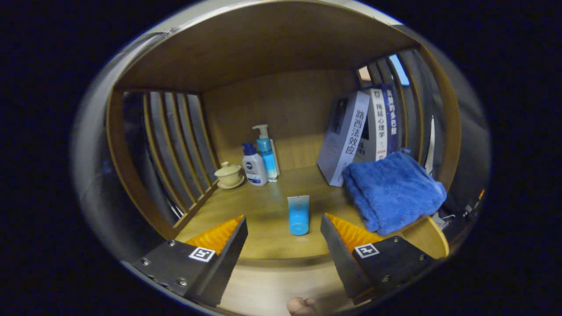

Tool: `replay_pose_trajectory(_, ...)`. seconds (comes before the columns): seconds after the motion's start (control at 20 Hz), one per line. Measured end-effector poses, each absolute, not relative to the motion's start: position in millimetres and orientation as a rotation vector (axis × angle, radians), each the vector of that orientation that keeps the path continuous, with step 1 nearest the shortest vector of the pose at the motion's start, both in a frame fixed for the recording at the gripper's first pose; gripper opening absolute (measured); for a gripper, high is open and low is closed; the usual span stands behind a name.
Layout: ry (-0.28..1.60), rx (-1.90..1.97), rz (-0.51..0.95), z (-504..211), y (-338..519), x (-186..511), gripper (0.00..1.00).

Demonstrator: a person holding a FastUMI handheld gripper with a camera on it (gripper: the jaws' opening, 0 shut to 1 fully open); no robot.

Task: Pull open the drawer, take out the items inside it, and place them on the countertop above the cabinet.

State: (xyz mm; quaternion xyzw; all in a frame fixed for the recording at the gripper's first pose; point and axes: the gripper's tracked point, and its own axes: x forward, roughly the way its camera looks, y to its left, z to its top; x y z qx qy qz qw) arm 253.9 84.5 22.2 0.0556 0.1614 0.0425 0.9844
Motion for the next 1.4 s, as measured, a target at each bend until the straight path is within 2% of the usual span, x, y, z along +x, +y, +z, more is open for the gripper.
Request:
replay_pose_trajectory(0.4,0.282,0.143,0.088,47.8,49.5,142.7,0.99)
replay_pose_trajectory(0.65,0.233,0.098,0.067,40.0,31.1,87.0,0.99)
replay_pose_trajectory(0.9,0.195,0.048,0.021,3.4,23.3,41.0,0.99)
replay_pose_trajectory(1.1,0.219,0.148,0.021,-35.1,35.0,12.5,0.99)
replay_pose_trajectory(1.4,0.263,0.059,-0.002,-104.0,40.8,-8.8,0.99)
